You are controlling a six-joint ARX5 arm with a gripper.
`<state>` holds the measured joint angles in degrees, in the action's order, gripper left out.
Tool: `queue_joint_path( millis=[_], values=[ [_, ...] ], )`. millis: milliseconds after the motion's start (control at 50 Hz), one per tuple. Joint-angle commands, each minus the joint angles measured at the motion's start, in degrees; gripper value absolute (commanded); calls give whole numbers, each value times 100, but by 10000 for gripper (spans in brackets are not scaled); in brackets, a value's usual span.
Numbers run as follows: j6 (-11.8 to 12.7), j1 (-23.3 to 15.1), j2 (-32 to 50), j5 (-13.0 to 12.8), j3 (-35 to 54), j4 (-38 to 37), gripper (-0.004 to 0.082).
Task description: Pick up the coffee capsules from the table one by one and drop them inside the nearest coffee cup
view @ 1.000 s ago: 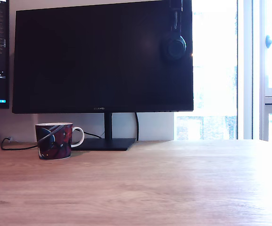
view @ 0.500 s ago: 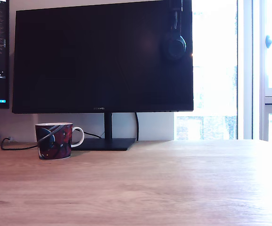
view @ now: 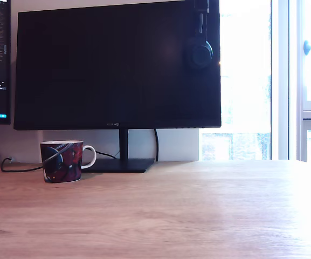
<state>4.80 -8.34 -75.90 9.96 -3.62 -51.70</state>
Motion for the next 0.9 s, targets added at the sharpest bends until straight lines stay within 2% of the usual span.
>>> queue_joint_path(
  millis=[0,300,500,880],
  values=[
    [33,11,-66,9,55,-63,705],
    [13,31,-66,2,55,-87,705],
    [9,63,-181,-129,52,-256,705],
    [-31,125,-1460,-133,-254,-1215,705]
  ],
)
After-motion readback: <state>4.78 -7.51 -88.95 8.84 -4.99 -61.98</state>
